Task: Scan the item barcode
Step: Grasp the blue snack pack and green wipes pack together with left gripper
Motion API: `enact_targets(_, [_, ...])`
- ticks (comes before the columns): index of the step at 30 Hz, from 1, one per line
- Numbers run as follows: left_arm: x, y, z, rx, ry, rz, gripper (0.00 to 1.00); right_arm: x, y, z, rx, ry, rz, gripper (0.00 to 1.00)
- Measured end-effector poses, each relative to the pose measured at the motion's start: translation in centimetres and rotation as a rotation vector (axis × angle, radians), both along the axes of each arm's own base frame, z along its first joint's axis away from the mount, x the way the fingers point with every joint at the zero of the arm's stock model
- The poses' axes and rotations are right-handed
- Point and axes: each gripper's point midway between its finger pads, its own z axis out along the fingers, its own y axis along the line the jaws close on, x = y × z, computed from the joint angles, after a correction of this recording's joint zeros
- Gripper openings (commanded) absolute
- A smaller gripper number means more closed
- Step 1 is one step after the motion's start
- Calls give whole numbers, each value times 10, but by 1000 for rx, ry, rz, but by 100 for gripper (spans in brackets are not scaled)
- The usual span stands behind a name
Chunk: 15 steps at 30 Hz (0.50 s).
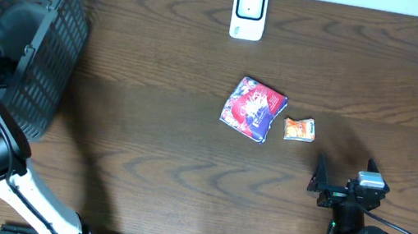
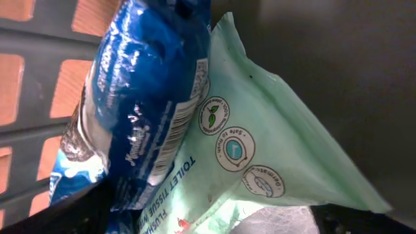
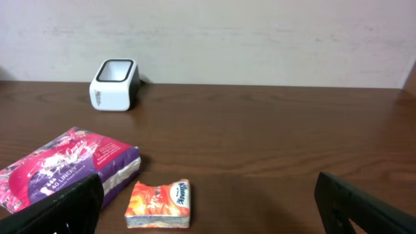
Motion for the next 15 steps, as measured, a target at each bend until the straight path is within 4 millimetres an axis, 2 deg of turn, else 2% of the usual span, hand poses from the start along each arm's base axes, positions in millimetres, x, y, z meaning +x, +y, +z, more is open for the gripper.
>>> enact_targets(3, [0, 0, -4, -28, -25, -3, 70, 0, 0, 0, 0, 0, 0, 99])
enact_targets(6, [-1, 1, -8, -31, -37, -3, 64, 0, 0, 0, 0, 0, 0, 99])
enact_targets(8, [-1, 0, -9, -26, -49, 0, 55, 0, 0, 0, 0, 0, 0, 99])
enact_targets(12, [-4, -2, -11, -24, -47, -3, 47, 0, 0, 0, 0, 0, 0, 99])
enact_targets(15, [-5, -2, -8, -24, -50, -4, 25, 0, 0, 0, 0, 0, 0, 99])
